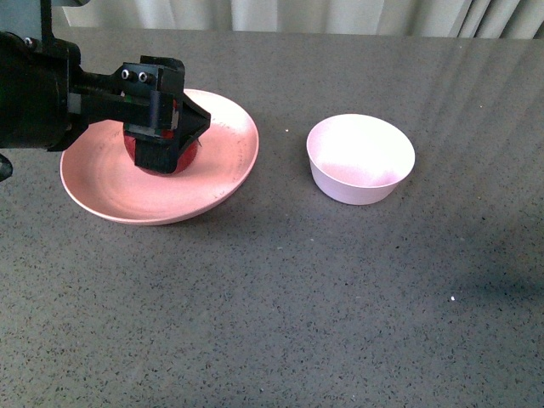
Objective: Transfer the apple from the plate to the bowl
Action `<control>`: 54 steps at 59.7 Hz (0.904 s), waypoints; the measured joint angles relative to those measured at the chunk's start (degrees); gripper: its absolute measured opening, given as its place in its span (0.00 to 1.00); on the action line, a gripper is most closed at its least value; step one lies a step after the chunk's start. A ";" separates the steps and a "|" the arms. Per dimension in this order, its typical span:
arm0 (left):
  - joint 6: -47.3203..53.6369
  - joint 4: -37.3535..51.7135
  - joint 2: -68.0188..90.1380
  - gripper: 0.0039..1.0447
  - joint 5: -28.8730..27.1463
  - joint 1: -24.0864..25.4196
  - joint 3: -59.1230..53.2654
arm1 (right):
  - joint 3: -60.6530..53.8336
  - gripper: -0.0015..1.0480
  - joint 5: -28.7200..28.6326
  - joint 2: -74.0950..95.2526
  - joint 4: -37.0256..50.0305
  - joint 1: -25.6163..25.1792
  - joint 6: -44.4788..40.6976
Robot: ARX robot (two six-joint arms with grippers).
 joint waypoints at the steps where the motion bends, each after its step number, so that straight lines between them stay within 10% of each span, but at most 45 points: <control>1: 0.00 0.26 0.70 0.92 -0.33 0.11 0.46 | 0.00 0.91 0.00 0.00 0.00 0.00 0.00; 54: 2.08 5.99 15.28 0.92 -11.26 1.64 11.41 | 0.02 0.91 0.00 0.00 0.00 0.00 0.00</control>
